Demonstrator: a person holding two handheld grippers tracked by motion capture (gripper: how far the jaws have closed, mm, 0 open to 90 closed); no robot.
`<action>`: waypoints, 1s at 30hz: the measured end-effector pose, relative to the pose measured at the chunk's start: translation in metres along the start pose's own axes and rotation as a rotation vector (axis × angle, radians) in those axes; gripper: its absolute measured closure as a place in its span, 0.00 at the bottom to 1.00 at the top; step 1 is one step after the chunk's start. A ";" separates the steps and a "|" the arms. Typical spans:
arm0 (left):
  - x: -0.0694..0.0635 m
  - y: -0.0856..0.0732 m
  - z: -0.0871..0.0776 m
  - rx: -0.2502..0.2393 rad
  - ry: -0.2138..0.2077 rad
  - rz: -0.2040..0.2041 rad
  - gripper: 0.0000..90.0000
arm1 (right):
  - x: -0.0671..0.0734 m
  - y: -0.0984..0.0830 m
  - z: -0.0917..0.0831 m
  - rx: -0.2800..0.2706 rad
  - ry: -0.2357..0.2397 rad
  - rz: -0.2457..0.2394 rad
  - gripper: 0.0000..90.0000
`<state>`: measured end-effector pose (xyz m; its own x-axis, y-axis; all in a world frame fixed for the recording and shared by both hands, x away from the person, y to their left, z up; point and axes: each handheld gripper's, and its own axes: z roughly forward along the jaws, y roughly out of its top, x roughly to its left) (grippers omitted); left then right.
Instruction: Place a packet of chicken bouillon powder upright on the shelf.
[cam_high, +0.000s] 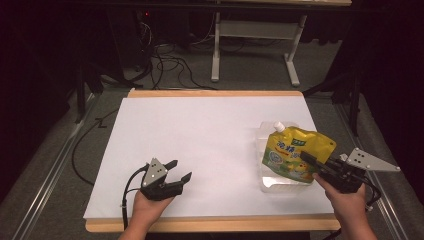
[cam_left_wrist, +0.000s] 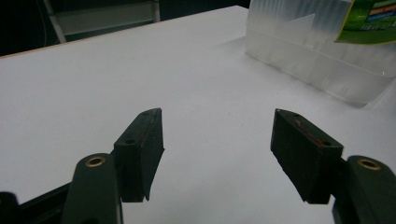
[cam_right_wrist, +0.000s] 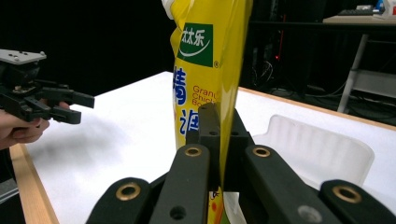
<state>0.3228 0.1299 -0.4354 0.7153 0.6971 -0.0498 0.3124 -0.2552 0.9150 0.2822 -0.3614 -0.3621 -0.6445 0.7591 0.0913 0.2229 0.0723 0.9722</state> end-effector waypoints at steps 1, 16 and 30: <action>0.000 0.000 0.000 0.000 0.001 0.000 0.39 | 0.000 0.000 0.000 0.002 -0.007 0.009 1.00; 0.000 0.000 -0.001 -0.006 -0.001 0.000 0.39 | 0.003 -0.008 0.009 0.045 -0.047 0.004 1.00; -0.001 0.000 0.000 0.003 -0.005 0.003 0.39 | -0.003 -0.022 0.014 0.085 -0.066 0.019 1.00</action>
<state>0.3223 0.1295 -0.4354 0.7195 0.6928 -0.0493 0.3122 -0.2592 0.9140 0.2899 -0.3562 -0.3866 -0.5906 0.8017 0.0921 0.2973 0.1101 0.9484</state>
